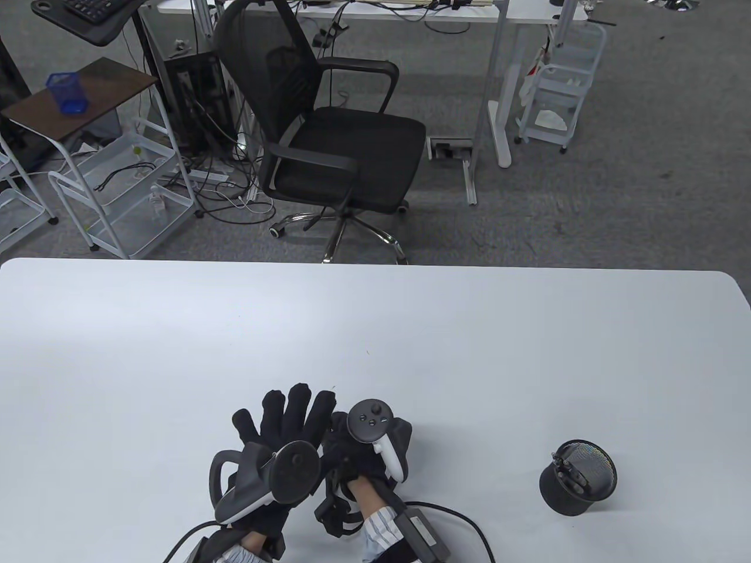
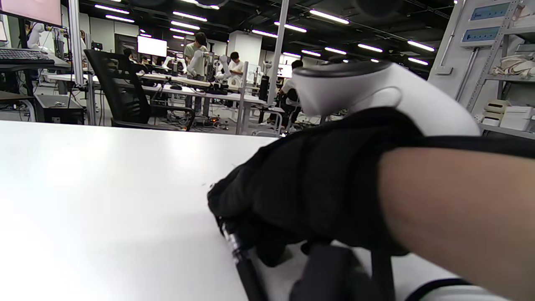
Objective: Press to open click pens
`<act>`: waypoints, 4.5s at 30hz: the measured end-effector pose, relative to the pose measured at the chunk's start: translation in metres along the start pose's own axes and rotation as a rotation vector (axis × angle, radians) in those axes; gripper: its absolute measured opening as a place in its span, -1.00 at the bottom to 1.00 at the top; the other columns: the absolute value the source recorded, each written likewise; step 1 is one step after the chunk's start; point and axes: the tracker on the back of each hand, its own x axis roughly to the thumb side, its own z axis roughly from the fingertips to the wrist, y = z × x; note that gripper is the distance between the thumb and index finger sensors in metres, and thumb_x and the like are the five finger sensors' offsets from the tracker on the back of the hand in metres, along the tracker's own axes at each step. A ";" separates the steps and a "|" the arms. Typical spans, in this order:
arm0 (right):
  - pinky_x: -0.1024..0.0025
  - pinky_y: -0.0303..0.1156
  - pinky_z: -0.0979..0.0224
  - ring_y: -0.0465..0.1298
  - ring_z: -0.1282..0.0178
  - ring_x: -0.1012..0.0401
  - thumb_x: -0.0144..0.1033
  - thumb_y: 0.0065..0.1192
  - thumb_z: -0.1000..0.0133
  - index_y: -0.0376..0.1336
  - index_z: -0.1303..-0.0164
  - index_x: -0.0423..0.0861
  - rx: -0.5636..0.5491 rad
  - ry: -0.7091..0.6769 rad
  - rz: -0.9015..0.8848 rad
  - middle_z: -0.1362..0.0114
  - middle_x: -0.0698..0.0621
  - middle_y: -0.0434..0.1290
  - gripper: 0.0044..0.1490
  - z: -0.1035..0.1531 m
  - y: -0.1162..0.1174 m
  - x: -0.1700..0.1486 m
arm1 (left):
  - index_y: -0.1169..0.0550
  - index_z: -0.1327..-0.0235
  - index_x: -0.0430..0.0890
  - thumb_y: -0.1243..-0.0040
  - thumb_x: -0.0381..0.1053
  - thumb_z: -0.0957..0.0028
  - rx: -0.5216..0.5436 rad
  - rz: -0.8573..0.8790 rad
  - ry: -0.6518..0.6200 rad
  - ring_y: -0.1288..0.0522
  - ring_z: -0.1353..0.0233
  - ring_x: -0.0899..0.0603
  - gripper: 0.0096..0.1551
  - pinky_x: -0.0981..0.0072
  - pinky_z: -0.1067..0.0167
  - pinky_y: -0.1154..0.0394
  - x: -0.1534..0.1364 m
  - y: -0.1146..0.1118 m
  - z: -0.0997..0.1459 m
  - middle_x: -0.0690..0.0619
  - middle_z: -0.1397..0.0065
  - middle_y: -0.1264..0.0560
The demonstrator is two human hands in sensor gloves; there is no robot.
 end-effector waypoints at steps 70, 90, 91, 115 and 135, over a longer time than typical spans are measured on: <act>-0.50 -0.01 -0.52 0.08 -0.57 -0.46 -0.19 0.13 -0.42 -0.17 -0.76 -0.53 -0.133 0.099 0.247 -0.68 -0.58 -0.07 0.00 0.077 -0.141 0.038 | 0.11 -0.89 0.07 0.20 0.41 -0.47 -0.001 0.010 -0.019 0.06 -0.75 -0.65 -0.12 -0.77 -0.38 0.20 0.005 0.002 0.002 -0.30 -0.91 0.09; -0.46 -0.15 -0.61 0.08 -0.70 -0.34 -0.49 0.32 -0.31 0.21 -0.66 -0.36 -0.100 0.114 0.158 -0.76 -0.40 0.04 -0.30 0.168 -0.306 -0.092 | 0.11 -0.89 0.06 0.22 0.40 -0.47 -0.007 0.022 -0.022 0.06 -0.75 -0.65 -0.12 -0.77 -0.37 0.20 0.003 0.001 0.000 -0.30 -0.91 0.09; -0.45 -0.17 -0.61 0.08 -0.70 -0.33 -0.51 0.32 -0.30 0.24 -0.63 -0.36 -0.086 0.100 0.153 -0.76 -0.39 0.04 -0.33 0.169 -0.306 -0.096 | 0.11 -0.89 0.06 0.22 0.40 -0.47 -0.009 0.021 -0.022 0.06 -0.75 -0.65 -0.12 -0.77 -0.37 0.20 0.004 0.000 0.000 -0.30 -0.91 0.09; -0.48 -0.14 -0.59 0.21 -0.65 -0.28 -0.48 0.35 -0.28 0.33 -0.51 -0.39 -0.147 0.058 0.300 -0.71 -0.34 0.18 -0.40 0.159 -0.297 -0.129 | 0.11 -0.89 0.05 0.21 0.40 -0.47 -0.032 0.007 -0.010 0.06 -0.75 -0.66 -0.12 -0.77 -0.37 0.20 0.004 -0.002 -0.003 -0.30 -0.90 0.09; -0.47 0.03 -0.53 0.46 -0.46 -0.25 -0.50 0.26 -0.28 0.34 -0.38 -0.39 -0.402 -0.027 0.162 -0.60 -0.42 0.28 -0.51 0.168 -0.306 -0.154 | 0.11 -0.89 0.05 0.21 0.40 -0.47 -0.038 0.003 -0.006 0.06 -0.75 -0.66 -0.12 -0.77 -0.37 0.20 0.004 -0.003 -0.004 -0.30 -0.90 0.09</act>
